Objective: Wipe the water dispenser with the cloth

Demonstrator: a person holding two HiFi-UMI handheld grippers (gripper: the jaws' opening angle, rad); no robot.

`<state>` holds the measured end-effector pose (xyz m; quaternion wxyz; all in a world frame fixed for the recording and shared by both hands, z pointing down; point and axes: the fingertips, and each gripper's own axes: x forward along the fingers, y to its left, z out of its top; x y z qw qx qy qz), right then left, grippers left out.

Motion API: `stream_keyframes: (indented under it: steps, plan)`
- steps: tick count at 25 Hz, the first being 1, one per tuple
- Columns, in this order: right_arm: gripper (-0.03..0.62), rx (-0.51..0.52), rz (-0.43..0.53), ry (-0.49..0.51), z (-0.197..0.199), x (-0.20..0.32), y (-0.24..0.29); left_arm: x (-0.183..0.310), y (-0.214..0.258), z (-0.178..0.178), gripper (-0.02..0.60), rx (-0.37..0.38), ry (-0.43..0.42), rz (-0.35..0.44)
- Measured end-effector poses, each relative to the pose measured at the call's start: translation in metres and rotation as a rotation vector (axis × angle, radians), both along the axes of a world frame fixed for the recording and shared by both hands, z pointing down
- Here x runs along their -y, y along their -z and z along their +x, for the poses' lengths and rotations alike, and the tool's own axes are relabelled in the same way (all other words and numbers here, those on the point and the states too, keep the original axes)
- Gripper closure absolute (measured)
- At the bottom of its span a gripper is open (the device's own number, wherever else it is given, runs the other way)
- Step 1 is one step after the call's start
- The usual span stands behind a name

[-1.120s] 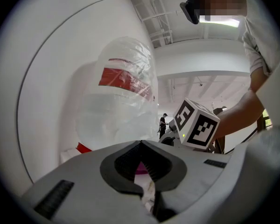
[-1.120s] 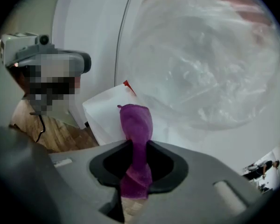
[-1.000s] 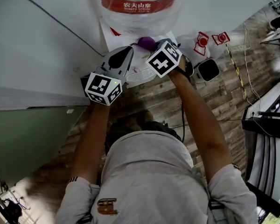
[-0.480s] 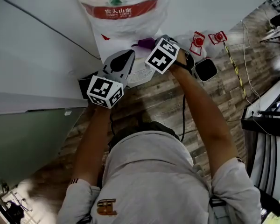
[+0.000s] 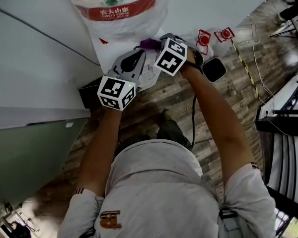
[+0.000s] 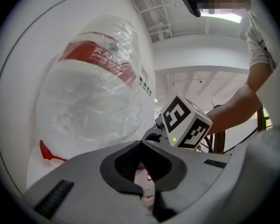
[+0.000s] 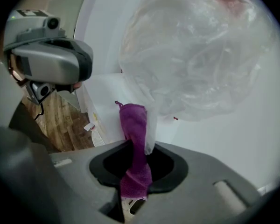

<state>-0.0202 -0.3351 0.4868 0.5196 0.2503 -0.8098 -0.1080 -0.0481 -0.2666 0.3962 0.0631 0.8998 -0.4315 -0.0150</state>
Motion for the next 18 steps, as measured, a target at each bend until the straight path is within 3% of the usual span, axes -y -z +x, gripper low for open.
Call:
stream_keyframes:
  steps: [7,18]
  plan:
    - [0.5,-0.01,0.009,0.103,0.015,0.003,0.0,0.013,0.002,0.024,0.583,0.014,0.062,-0.007]
    - [0.5,-0.036,0.042,0.291,0.028,0.053,-0.009,0.035,-0.007,0.048,0.583,0.032,0.225,-0.031]
